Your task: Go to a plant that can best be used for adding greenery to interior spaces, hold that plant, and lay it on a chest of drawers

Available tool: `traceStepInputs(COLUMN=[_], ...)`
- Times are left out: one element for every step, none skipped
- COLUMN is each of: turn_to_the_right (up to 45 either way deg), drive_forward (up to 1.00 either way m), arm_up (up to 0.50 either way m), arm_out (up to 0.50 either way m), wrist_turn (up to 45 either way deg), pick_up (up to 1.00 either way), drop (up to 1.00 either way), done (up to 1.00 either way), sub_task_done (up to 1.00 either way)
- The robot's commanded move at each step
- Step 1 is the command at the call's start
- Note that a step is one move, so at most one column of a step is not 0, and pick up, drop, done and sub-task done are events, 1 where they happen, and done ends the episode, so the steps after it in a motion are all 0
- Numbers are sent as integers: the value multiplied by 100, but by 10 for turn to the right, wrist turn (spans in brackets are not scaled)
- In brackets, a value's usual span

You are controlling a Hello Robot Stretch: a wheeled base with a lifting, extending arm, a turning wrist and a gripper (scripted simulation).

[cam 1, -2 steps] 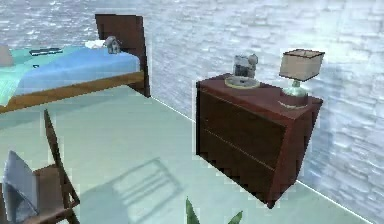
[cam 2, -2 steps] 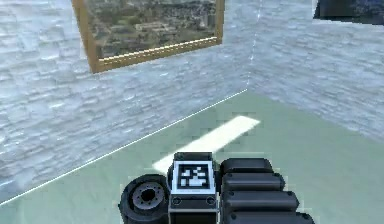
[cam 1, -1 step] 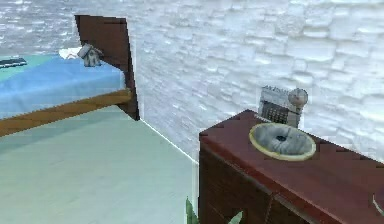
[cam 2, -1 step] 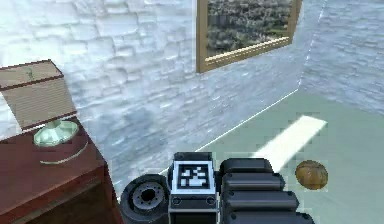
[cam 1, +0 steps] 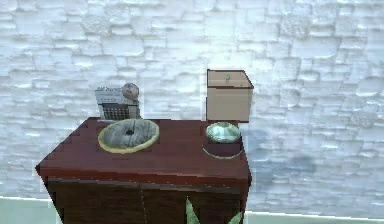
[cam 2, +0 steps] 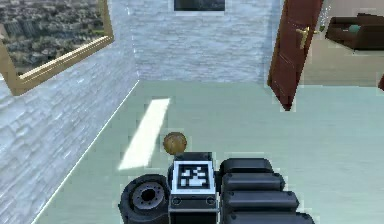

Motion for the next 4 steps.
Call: traceStepInputs(turn_to_the_right=[420,-450,-450,450], drive_forward=[0,0,0,0], arm_up=[0,0,0,0], arm_out=[0,0,0,0], wrist_turn=[0,0,0,0], pick_up=[0,0,0,0], drop=[0,0,0,0], done=[0,0,0,0], sub_task_done=[0,0,0,0])
